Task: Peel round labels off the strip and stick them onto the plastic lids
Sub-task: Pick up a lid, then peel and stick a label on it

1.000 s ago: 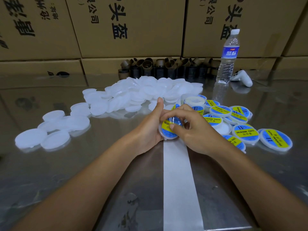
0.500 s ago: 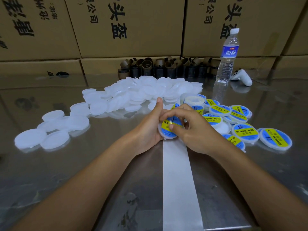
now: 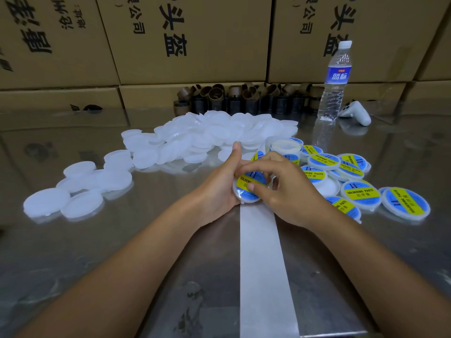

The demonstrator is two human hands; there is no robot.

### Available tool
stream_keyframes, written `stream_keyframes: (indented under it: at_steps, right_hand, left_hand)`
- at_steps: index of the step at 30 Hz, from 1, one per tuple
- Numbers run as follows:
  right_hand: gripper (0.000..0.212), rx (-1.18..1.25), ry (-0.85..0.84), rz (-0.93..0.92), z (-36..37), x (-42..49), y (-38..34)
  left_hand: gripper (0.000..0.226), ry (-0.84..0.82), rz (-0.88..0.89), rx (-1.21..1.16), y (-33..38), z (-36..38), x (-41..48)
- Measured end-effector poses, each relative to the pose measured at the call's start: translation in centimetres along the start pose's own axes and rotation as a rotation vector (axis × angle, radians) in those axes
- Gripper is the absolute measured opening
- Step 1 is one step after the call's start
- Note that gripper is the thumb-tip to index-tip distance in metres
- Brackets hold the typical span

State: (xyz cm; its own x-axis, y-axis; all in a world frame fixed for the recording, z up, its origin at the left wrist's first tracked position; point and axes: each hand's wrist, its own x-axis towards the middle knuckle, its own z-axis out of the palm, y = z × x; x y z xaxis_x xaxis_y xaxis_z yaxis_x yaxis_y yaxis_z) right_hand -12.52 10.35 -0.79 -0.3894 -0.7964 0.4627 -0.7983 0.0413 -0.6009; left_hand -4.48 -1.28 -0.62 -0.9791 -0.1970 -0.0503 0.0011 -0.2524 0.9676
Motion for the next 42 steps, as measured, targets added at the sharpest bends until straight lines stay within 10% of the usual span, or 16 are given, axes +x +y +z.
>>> stream_keyframes:
  at_steps: [31,42]
  right_hand:
    - [0.03,-0.122,0.084,0.03,0.4,0.1,1.2]
    - [0.024,-0.011,0.161,0.136,0.5,0.6,1.8]
  left_hand:
    - [0.074,0.081,-0.051,-0.045,0.5,0.7,-0.2]
    - [0.023,0.152,0.029,0.112,-0.4,-0.2,-0.1]
